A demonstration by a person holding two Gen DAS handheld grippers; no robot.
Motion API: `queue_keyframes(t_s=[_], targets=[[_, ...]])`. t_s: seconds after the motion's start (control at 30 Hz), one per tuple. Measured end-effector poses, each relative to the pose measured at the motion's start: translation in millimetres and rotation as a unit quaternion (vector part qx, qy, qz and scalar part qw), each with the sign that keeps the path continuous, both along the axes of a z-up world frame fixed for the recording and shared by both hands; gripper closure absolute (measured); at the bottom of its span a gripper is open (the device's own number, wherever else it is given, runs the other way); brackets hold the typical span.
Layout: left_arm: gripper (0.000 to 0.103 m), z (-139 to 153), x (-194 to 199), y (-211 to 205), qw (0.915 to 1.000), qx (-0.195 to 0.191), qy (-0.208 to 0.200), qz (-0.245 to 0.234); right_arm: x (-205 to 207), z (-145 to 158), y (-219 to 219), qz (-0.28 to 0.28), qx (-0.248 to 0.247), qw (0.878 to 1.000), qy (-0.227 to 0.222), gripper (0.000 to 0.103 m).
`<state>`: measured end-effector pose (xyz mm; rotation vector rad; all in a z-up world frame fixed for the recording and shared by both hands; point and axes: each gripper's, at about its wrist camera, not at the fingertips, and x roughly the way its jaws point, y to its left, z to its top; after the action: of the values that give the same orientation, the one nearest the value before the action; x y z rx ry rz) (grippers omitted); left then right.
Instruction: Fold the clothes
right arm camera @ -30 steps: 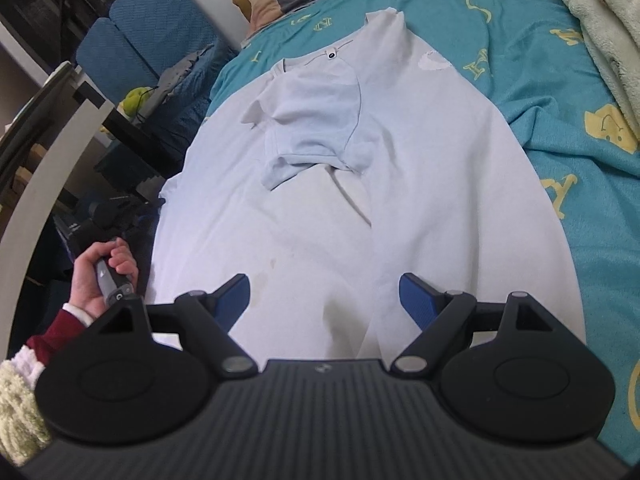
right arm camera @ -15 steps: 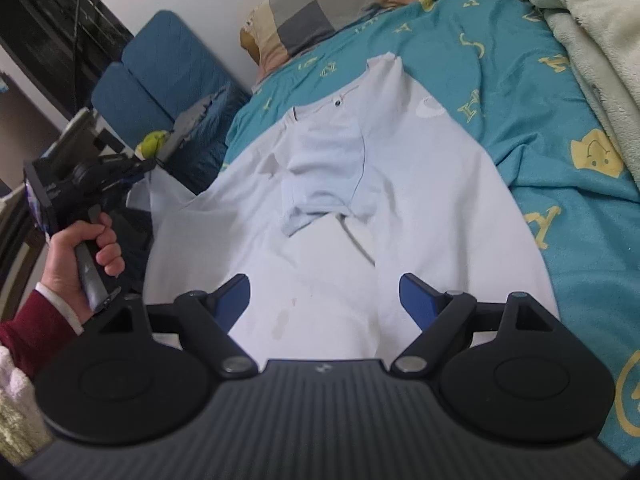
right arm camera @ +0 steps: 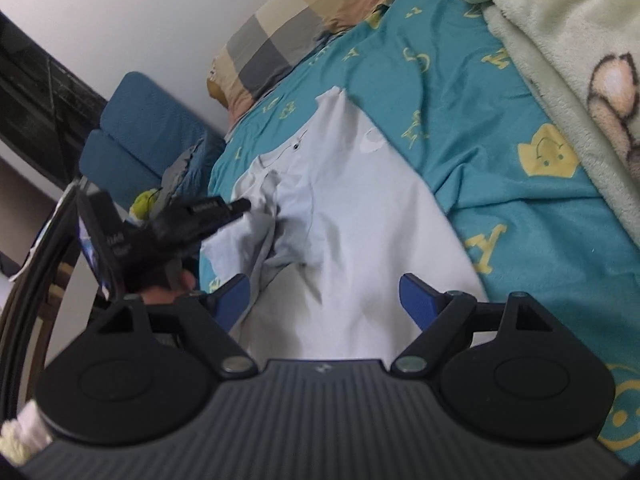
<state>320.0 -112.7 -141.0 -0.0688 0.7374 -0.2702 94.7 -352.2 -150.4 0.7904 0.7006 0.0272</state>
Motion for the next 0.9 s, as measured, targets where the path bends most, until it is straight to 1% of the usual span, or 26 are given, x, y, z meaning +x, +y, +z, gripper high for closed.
queue_keyframes(t_s=[0.1,0.2,0.23,0.53,0.57,0.67,0.7,0.73,0.83,0.87,0.9], targets=[[0.068,-8,-14,3,0.9999,0.006,0.011,-0.001,4,-3,-7,-0.011,0.005,1.000,0.002,0.020],[0.060,-5,-35,12,0.9998,0.017,0.007,-0.010,6,-3,-9,-0.013,0.003,1.000,0.001,0.020],[0.057,-1,-49,17,0.9996,0.024,0.001,-0.014,6,-2,-10,-0.012,0.003,1.000,-0.002,0.020],[0.051,50,-152,46,0.9973,0.050,-0.046,-0.028,-3,27,7,0.032,-0.015,0.997,-0.072,0.020],[0.051,56,-162,48,0.9967,0.054,-0.054,-0.030,-4,30,8,0.036,-0.015,0.996,-0.078,0.020],[0.046,67,-187,54,0.9947,0.058,-0.080,-0.027,-9,38,12,0.048,-0.002,0.994,-0.094,0.020],[0.042,69,-193,57,0.9944,0.054,-0.087,-0.025,-9,40,12,0.048,-0.001,0.995,-0.091,0.020],[0.040,70,-198,59,0.9943,0.048,-0.092,-0.024,-9,43,13,0.047,0.000,0.995,-0.089,0.022],[0.039,63,-200,67,0.9946,0.038,-0.093,-0.023,-3,52,14,0.056,0.010,0.995,-0.086,0.024],[0.039,59,-196,69,0.9950,0.039,-0.090,-0.021,3,56,16,0.060,0.004,0.995,-0.085,0.024],[0.039,54,-191,71,0.9953,0.040,-0.086,-0.019,10,59,18,0.064,-0.003,0.994,-0.084,0.027]])
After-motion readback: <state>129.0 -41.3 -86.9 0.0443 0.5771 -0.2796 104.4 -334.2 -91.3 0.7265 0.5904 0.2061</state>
